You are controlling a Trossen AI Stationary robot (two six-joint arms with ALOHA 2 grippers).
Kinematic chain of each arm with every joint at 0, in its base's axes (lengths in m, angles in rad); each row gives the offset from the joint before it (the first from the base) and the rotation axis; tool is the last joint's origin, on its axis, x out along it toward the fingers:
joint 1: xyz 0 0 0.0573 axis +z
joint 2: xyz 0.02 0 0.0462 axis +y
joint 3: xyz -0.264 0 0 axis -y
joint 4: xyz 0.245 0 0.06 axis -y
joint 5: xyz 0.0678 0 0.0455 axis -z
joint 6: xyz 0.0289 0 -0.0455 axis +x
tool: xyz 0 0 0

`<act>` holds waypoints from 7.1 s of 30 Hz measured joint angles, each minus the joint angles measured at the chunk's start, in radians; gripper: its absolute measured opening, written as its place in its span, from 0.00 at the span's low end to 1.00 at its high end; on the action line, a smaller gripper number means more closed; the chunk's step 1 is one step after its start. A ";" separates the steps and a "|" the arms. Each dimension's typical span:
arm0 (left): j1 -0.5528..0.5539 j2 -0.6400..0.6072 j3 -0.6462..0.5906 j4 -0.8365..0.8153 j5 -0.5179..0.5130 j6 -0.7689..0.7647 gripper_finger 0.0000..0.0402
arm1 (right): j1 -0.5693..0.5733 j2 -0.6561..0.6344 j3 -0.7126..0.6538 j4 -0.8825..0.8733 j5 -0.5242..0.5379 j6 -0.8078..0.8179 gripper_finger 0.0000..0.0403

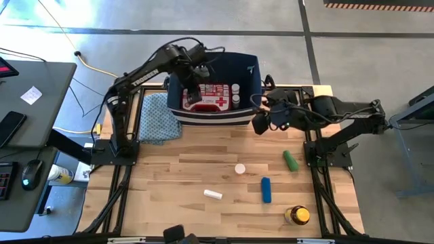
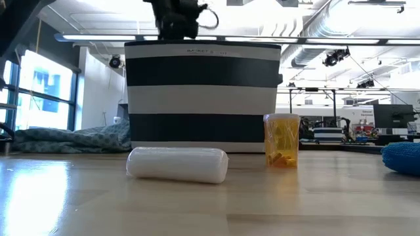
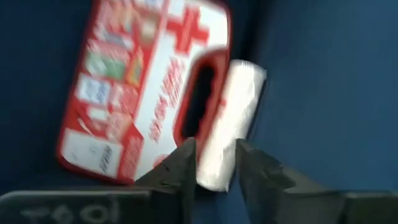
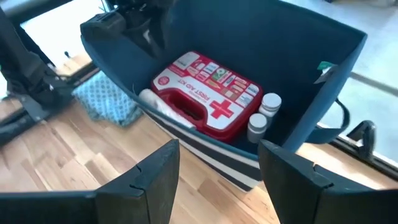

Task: Pick & place medical supplies in basket/bin
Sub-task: Put the white rolled gauze into the blue bin

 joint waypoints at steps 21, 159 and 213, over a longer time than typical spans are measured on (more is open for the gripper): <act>0.000 -0.136 0.043 0.565 0.404 -0.234 0.16 | 0.060 -0.003 0.000 0.164 -0.053 0.050 0.52; -0.220 -0.065 0.195 0.257 -0.013 0.219 0.12 | 0.317 -0.121 -0.001 -0.090 0.310 0.263 0.52; -0.029 0.080 -0.298 0.297 0.114 0.255 0.30 | -0.056 -0.184 0.000 -0.009 0.044 -0.004 0.52</act>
